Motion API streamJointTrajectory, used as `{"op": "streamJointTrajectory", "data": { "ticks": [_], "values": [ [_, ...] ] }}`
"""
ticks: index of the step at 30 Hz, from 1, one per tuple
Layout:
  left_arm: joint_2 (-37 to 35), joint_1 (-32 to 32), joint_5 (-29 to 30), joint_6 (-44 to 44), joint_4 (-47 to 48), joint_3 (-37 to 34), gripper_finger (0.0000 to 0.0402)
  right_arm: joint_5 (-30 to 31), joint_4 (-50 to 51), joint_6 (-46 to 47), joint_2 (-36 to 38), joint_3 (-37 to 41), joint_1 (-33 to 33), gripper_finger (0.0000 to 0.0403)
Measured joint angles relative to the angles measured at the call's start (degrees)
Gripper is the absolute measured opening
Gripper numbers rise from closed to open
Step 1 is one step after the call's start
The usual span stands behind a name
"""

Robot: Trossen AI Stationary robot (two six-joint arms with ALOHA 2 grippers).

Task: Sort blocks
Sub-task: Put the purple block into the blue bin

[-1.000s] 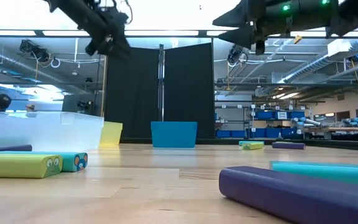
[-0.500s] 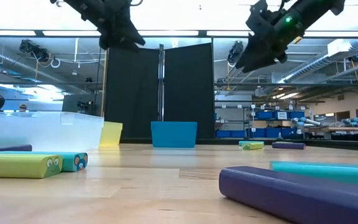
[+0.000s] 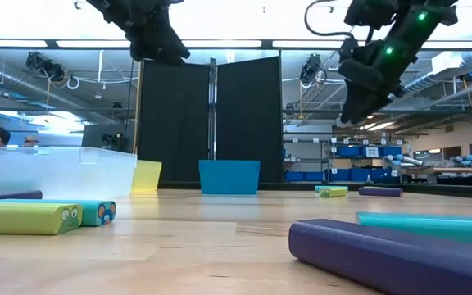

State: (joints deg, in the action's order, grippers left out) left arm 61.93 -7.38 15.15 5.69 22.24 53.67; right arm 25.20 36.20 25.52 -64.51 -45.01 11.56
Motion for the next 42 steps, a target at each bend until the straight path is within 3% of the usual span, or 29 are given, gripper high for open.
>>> {"op": "streamJointTrajectory", "data": {
  "ticks": [8,18,23,31,42],
  "values": [
    [0.00,0.00,1.16,-2.66,-1.59,0.00,0.0219,-3.94,-1.04,-0.62,-0.02,4.11,6.70,0.0232],
    [0.00,0.00,1.25,-4.11,-2.27,0.00,0.0219,-6.47,-4.22,-2.08,-0.02,8.46,10.64,0.0233],
    [0.17,0.00,1.32,-4.08,-2.69,0.00,0.0219,-14.11,-5.99,-5.18,-0.02,11.61,16.26,0.0232],
    [0.93,0.00,1.36,-3.75,-3.08,-0.02,0.0219,-19.68,-7.14,-8.91,-0.02,15.15,22.14,0.0232],
    [2.33,0.00,1.43,-3.65,-4.33,-0.02,0.0219,-17.56,-8.60,-11.63,-0.02,17.72,24.70,0.0236]
  ]
}}
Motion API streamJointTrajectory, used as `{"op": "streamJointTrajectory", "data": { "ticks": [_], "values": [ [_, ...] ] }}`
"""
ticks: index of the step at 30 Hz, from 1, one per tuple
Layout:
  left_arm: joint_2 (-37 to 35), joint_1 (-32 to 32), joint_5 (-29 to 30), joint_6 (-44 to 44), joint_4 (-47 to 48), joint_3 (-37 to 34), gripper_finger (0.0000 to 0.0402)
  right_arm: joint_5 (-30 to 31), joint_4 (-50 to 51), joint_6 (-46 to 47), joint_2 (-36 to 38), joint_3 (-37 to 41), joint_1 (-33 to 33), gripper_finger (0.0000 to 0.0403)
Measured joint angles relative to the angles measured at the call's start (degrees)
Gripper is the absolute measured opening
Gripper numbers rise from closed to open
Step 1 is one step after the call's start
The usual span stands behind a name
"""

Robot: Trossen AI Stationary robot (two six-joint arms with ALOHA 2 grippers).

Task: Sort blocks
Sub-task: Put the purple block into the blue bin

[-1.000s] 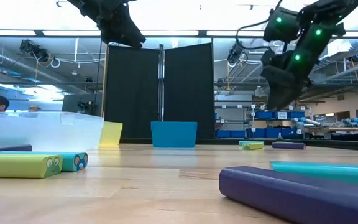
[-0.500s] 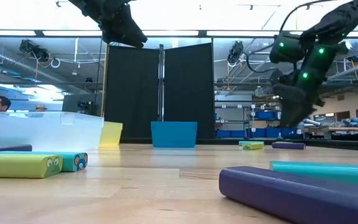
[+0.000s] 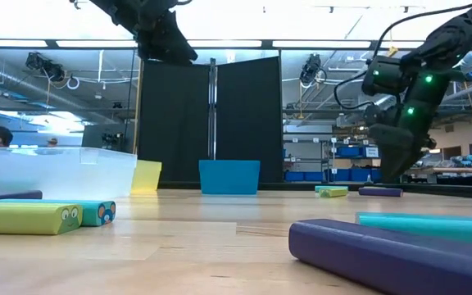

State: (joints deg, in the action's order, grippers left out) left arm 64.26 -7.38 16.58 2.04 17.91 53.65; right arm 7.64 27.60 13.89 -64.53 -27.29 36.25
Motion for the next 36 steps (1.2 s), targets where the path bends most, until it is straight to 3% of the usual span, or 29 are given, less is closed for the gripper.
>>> {"op": "streamJointTrajectory", "data": {
  "ticks": [21,26,33,36],
  "values": [
    [0.38,0.00,-0.02,-0.38,-0.47,0.00,0.0219,-1.29,-10.66,1.38,0.02,8.45,1.35,0.0227],
    [0.38,0.00,-0.03,-0.50,-0.41,0.00,0.0219,-1.27,-12.41,2.71,0.07,9.30,1.35,0.0199],
    [0.38,0.00,-0.04,-0.52,-0.15,0.00,0.0219,-1.25,-12.86,5.11,0.15,10.08,1.35,0.0126],
    [0.37,0.00,-0.04,-0.52,0.01,0.00,0.0219,-1.22,-12.82,5.96,0.15,10.08,1.35,0.0119]
  ]
}}
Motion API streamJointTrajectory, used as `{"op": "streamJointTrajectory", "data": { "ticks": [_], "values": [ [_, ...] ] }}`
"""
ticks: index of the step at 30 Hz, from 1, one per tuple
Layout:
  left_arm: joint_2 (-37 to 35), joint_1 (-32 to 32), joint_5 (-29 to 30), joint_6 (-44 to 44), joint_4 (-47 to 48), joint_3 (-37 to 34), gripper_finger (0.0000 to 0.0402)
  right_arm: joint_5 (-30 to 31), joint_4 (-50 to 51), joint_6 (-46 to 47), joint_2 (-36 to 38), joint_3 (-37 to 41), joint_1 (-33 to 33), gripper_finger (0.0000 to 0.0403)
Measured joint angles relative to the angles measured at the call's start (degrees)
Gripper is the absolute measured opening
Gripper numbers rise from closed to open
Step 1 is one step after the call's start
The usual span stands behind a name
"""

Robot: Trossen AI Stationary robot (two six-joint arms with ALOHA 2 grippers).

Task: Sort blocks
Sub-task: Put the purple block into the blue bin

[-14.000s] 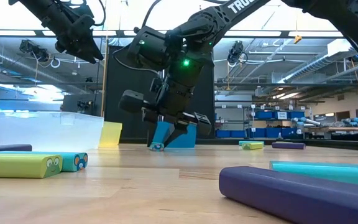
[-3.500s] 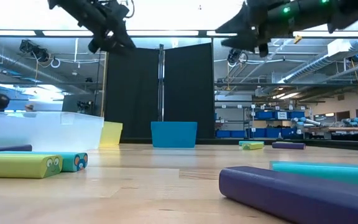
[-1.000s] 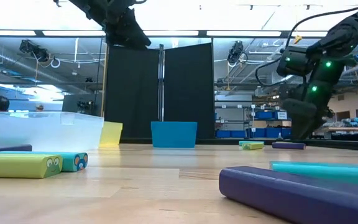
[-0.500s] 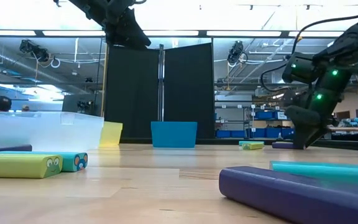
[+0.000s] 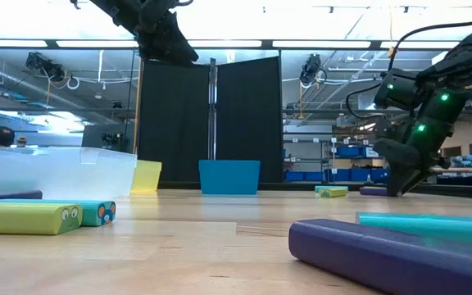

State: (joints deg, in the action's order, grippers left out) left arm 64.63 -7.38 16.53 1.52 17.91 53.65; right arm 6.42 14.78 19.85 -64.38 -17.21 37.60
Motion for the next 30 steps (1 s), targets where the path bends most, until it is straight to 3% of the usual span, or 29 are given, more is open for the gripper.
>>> {"op": "streamJointTrajectory", "data": {
  "ticks": [8,15,19,25,30],
  "values": [
    [-0.01,0.00,-0.02,0.00,0.36,0.00,0.0219,-0.58,-0.08,2.06,0.46,-0.39,-0.88,0.0119],
    [-0.01,0.00,-0.02,0.09,0.46,0.00,0.0219,-5.71,-3.70,1.20,2.02,-3.85,-3.92,0.0119],
    [-0.01,0.00,-0.02,0.11,0.50,0.00,0.0219,-9.68,-14.06,1.54,1.96,-5.14,-6.82,0.0119],
    [-0.01,-0.02,0.86,-0.45,-0.11,0.00,0.0219,-10.77,-40.66,2.23,-1.40,-6.74,-11.60,0.0119],
    [-0.01,-0.02,2.73,-2.55,-3.61,0.00,0.0219,-9.07,-44.80,0.36,-11.29,-14.13,-12.54,0.0119]
  ]
}}
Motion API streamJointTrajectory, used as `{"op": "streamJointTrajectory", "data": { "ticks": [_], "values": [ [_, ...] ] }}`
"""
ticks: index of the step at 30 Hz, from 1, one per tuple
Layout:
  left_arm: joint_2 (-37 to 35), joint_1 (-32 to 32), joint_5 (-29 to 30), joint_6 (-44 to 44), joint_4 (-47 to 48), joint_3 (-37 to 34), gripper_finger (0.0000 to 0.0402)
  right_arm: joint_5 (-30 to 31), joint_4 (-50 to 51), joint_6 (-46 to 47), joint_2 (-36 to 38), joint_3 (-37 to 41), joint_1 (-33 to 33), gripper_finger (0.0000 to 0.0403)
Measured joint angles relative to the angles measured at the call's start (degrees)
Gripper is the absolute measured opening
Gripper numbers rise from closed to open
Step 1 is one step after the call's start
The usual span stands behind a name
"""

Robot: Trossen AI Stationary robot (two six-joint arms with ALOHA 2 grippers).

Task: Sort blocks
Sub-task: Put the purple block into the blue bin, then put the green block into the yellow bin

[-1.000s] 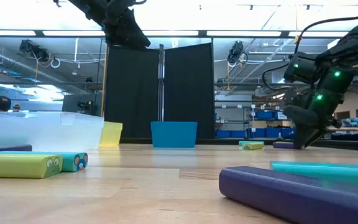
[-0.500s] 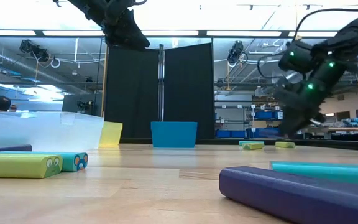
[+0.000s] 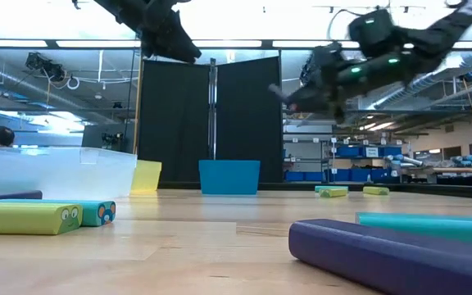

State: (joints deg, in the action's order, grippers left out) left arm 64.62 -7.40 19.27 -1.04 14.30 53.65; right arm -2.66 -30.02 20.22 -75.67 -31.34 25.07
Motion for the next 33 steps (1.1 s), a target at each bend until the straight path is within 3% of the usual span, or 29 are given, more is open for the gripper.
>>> {"op": "streamJointTrajectory", "data": {
  "ticks": [5,10,19,23,33],
  "values": [
    [-0.03,0.00,0.55,-0.95,-2.25,0.00,0.0219,0.01,0.84,-1.86,-11.69,-10.47,-0.13,0.0121],
    [-0.02,0.00,0.50,0.54,-0.27,0.00,0.0219,0.22,7.82,-2.30,-20.40,-20.21,1.38,0.0132],
    [-0.02,0.00,1.33,3.19,1.90,0.00,0.0219,-2.57,8.26,-4.46,-27.46,-25.76,1.63,0.0217],
    [-0.02,0.00,1.55,3.30,2.19,0.00,0.0219,-1.49,7.22,-7.69,-22.13,-23.94,1.63,0.0243],
    [0.72,0.00,1.89,6.19,3.97,0.02,0.0219,7.05,4.29,-15.04,4.76,-10.57,1.96,0.0243]
  ]
}}
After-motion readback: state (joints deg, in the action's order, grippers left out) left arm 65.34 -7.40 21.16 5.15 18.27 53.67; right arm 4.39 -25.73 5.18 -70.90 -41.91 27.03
